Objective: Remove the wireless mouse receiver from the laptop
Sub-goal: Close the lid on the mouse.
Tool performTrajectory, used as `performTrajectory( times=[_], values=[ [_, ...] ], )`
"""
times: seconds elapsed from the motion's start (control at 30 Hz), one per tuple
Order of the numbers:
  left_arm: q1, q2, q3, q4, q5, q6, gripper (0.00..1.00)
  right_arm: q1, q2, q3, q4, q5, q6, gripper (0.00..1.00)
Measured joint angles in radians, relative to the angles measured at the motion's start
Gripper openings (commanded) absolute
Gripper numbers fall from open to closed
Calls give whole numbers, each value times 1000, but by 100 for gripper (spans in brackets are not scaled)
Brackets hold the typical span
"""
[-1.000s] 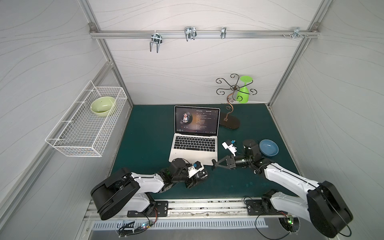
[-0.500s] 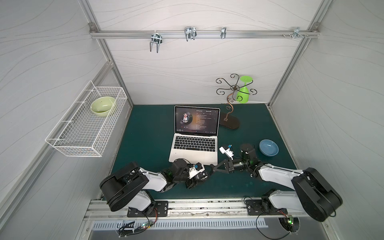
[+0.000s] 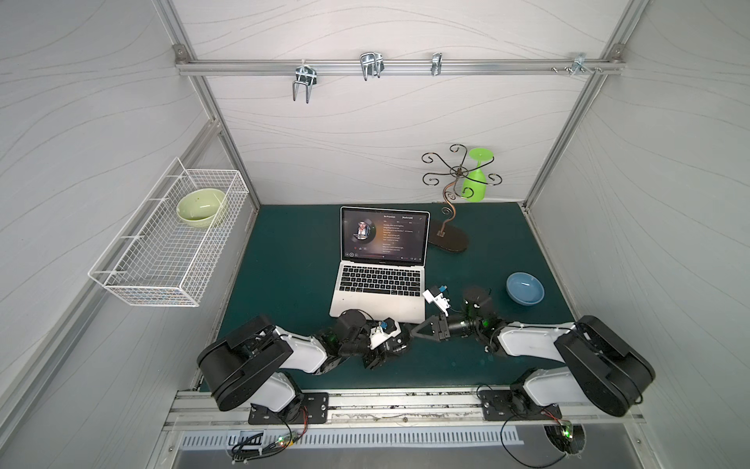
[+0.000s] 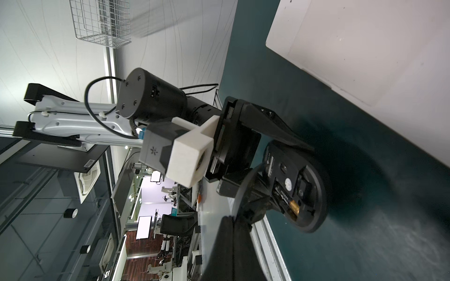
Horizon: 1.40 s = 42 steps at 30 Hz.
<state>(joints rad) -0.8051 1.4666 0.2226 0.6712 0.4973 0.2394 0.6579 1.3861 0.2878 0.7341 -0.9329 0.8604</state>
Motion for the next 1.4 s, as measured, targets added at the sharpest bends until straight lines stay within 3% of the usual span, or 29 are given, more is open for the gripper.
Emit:
performTrajectory(
  times=[0.23, 0.63, 0.83, 1.17, 1.4],
  values=[
    [0, 24, 23, 0, 19, 0, 0, 53, 47, -46, 103, 95, -11, 0],
    [8, 40, 24, -15, 19, -5, 0, 62, 135, -64, 230, 133, -22, 0],
    [13, 42, 24, -13, 20, -5, 0, 62, 173, -75, 280, 130, -21, 0],
    [15, 42, 24, -13, 18, 2, 0, 55, 368, -70, 482, 56, 42, 0],
    [15, 42, 24, -14, 17, 3, 0, 41, 378, -74, 492, 40, 55, 0]
  ],
)
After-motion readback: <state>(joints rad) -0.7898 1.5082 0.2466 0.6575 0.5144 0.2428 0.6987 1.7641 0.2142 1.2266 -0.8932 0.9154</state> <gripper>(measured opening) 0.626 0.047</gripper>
